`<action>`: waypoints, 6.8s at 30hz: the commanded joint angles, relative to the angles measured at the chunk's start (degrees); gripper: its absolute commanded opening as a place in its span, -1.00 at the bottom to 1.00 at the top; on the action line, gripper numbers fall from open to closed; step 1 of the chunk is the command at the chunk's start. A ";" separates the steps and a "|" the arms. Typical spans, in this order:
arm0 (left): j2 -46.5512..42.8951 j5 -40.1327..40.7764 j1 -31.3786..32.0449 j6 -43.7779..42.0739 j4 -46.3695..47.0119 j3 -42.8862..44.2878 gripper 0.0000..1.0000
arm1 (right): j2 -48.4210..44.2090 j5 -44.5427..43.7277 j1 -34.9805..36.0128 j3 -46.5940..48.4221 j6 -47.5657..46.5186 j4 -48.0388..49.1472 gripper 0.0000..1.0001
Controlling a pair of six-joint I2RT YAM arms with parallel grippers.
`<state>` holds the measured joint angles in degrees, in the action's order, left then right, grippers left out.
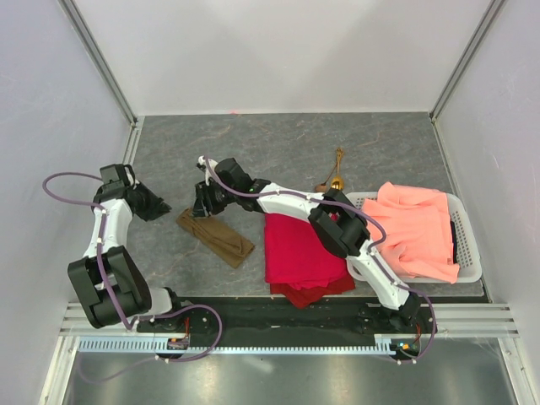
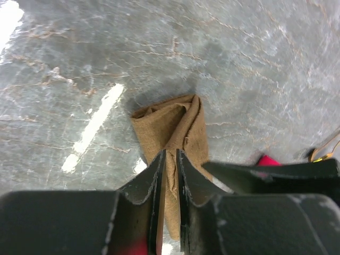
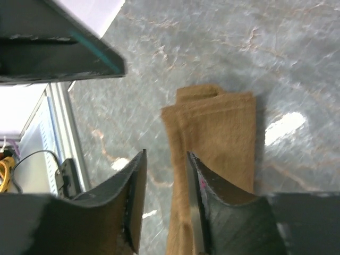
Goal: Fold the napkin into a case and place the utensils inside
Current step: Pick up the top corner of the smaller rectangle folded napkin, then grasp the top corner of the smaller rectangle folded napkin from the folded napkin.
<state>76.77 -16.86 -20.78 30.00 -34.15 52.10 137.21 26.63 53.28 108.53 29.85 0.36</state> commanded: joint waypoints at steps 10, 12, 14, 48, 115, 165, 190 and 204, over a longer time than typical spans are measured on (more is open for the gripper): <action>2.07 -4.05 -1.46 4.10 1.81 -3.57 -0.71 | 6.23 0.26 0.07 10.82 -2.16 -2.20 0.08; 2.15 -5.10 -1.46 4.72 2.51 -4.02 -0.71 | 6.67 0.35 0.51 11.52 -2.51 -2.47 0.07; 3.03 -6.60 -1.46 5.33 2.68 -4.46 -0.71 | 6.84 -0.35 0.69 11.61 -2.95 -2.47 0.07; -2.15 -3.53 -1.99 7.18 0.58 -3.67 -0.75 | 9.92 -16.34 6.58 17.94 -16.92 -11.69 -0.05; 9.71 26.89 29.74 5.60 3.48 2.04 -0.38 | 0.34 4.92 -5.20 3.53 1.71 -3.53 -1.00; 6.55 18.36 27.45 4.72 3.83 1.43 -0.96 | -1.42 0.97 -1.60 -0.95 -3.04 -8.62 -1.00; 6.02 16.60 26.23 5.25 3.21 -0.51 -0.96 | 2.19 -3.07 -1.60 -8.75 41.59 22.64 -1.00; 6.46 14.14 21.40 5.07 3.48 -2.17 -0.94 | 2.72 -5.98 -1.42 -13.17 35.55 23.99 -0.90</action>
<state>84.01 -0.56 2.39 35.48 -31.42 50.83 140.42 20.71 51.64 92.33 69.95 24.88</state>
